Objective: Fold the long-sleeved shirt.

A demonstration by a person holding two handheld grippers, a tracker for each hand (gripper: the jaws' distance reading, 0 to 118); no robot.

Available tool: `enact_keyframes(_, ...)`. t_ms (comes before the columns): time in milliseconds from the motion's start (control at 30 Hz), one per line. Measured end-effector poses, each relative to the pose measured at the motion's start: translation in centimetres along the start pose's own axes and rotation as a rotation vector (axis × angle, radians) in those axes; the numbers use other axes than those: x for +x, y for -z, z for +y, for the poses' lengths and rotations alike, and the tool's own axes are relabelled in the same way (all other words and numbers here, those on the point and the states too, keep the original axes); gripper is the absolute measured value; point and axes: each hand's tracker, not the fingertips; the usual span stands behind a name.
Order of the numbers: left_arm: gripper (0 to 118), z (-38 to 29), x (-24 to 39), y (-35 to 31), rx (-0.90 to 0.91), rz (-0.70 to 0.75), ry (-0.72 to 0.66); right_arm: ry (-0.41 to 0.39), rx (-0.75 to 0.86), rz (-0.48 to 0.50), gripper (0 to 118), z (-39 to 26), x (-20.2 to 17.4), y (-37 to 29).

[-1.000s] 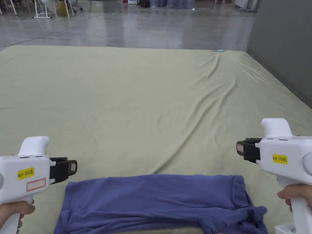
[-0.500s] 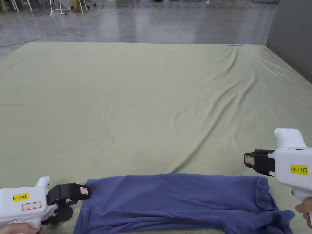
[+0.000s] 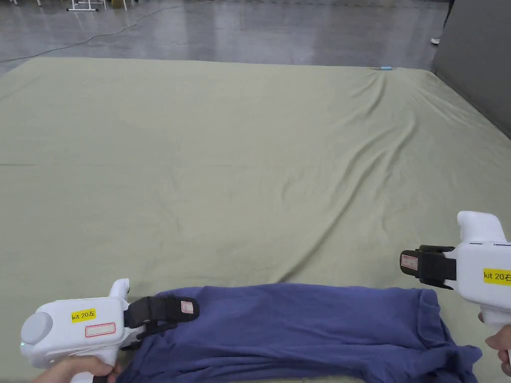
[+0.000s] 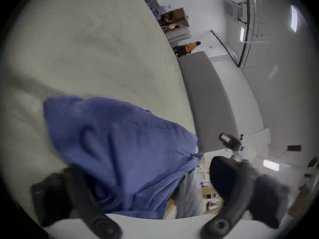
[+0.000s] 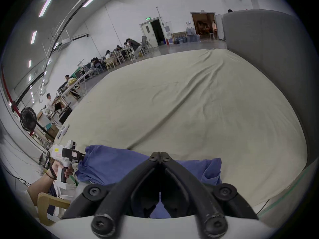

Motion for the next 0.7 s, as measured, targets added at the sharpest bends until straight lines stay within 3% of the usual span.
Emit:
enact_keyframes(33, 39, 0.5, -1.2, -0.9, 0.01, 0.1, 0.035, 0.0, 0.0, -0.001, 0, 0.0, 0.1, 0.0)
enact_keyframes(67, 1, 0.7, -1.6, -1.1, 0.022, 0.203, 0.019, 0.001, -0.001, -0.003, 0, 0.1, 0.2, 0.0)
enact_keyframes(100, 1, 0.6, -2.4, -1.4, -0.005, 0.243, -0.02, 0.002, -0.002, -0.002, 0, 0.1, 0.3, 0.0)
enact_keyframes(133, 1, 0.7, -3.0, -1.8, -0.009, 0.17, -0.035, 0.002, 0.0, -0.003, 0, 0.0, 0.1, 0.0)
enact_keyframes(233, 1, 0.2, -1.4, -2.5, 0.065, 0.186, 0.056, 0.007, 0.003, -0.004, 0, 0.0, 0.1, -0.1)
enact_keyframes(300, 0, 0.3, -1.1, -2.9, 0.081, 0.131, 0.005, 0.006, 0.002, -0.007, 0, 0.1, -0.1, -0.2)
enact_keyframes(467, 0, 2.3, -1.0, -5.7, 0.084, 0.161, 0.026, -0.007, 0.005, -0.016, 0, 0.4, -0.7, -0.7)
enact_keyframes(700, 0, 5.4, -2.3, -17.2, 0.269, 0.362, -0.031, -0.024, 0.007, -0.01, 0, 0.8, -1.5, -0.3)
